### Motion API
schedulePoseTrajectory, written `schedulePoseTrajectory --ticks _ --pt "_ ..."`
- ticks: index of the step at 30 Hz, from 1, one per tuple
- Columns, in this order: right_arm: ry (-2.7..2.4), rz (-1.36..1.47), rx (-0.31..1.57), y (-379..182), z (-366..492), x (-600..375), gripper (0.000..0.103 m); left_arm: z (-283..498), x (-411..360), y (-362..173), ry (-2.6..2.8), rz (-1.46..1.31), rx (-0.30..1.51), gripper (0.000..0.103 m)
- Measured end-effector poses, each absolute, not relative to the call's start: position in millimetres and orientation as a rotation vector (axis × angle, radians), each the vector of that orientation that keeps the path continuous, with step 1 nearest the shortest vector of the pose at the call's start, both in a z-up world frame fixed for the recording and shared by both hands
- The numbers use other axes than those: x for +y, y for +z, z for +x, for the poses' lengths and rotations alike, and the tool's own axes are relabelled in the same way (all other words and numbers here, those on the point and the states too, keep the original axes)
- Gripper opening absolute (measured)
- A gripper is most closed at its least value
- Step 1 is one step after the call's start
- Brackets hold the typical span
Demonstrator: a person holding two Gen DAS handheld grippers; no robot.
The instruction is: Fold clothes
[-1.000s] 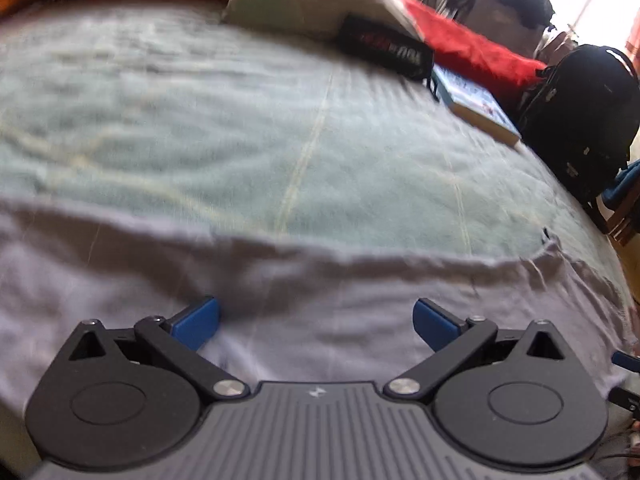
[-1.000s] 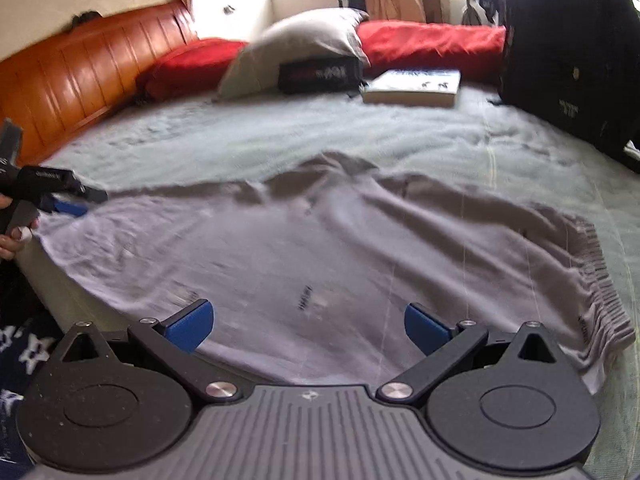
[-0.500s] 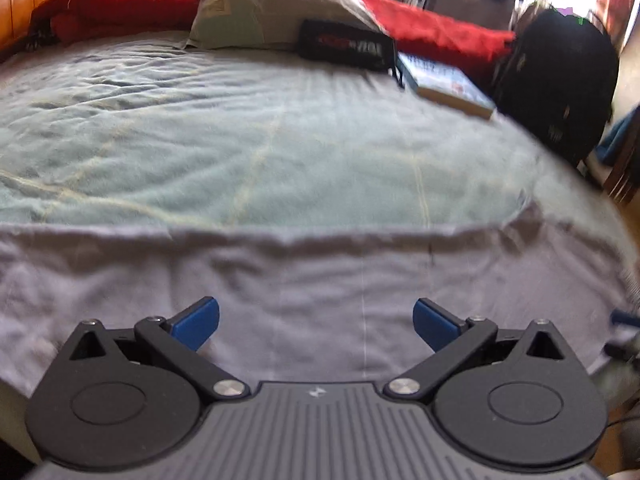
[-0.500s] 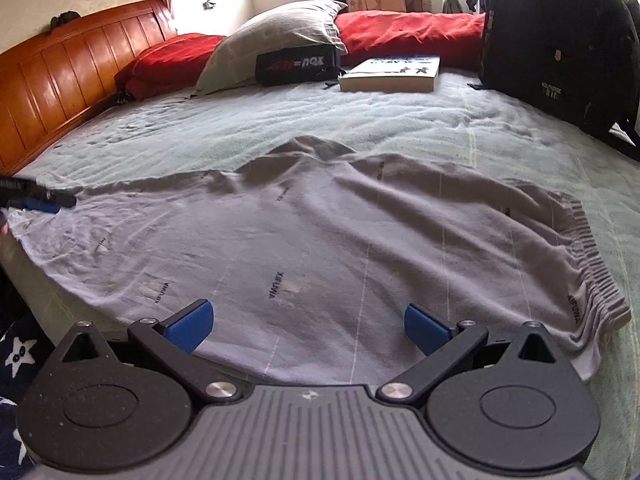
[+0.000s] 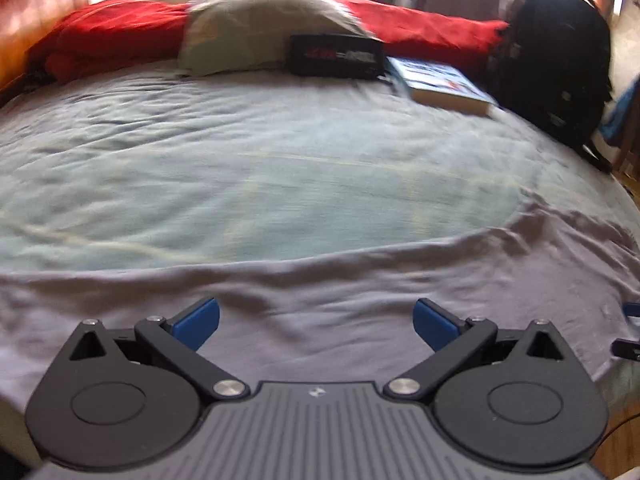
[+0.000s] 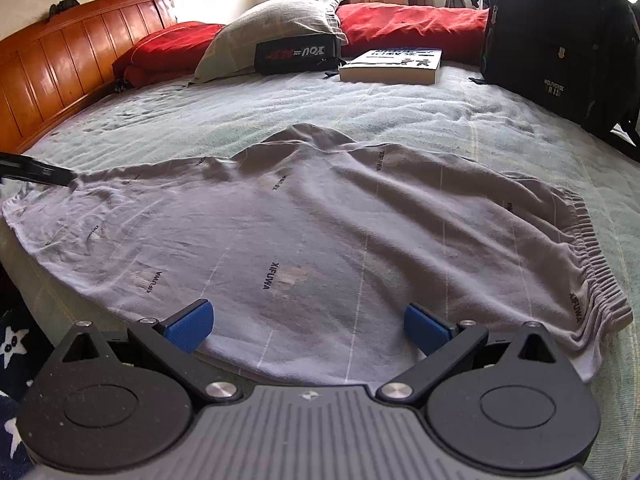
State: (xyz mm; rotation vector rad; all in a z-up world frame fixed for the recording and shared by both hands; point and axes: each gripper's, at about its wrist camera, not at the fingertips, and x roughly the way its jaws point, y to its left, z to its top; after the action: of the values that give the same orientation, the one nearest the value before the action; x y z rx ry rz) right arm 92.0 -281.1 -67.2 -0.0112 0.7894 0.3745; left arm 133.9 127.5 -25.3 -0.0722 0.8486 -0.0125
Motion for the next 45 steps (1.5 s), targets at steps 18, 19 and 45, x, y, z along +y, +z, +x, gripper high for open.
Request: schedulePoseTrajectory --ticks 18,19,45 --pt "0.398 -0.052 0.808 -69 96 -273 0.103 146 207 -41 0.140 -0.157 0.883 0.102" --pt "0.398 -0.054 0.806 -70 96 -272 0.103 138 199 -38 0.128 -0.150 0.871 0.102" --pt "0.390 -0.126 0.705 -81 95 -291 0.103 94 38 -73 -0.033 0.100 0.841 0.103"
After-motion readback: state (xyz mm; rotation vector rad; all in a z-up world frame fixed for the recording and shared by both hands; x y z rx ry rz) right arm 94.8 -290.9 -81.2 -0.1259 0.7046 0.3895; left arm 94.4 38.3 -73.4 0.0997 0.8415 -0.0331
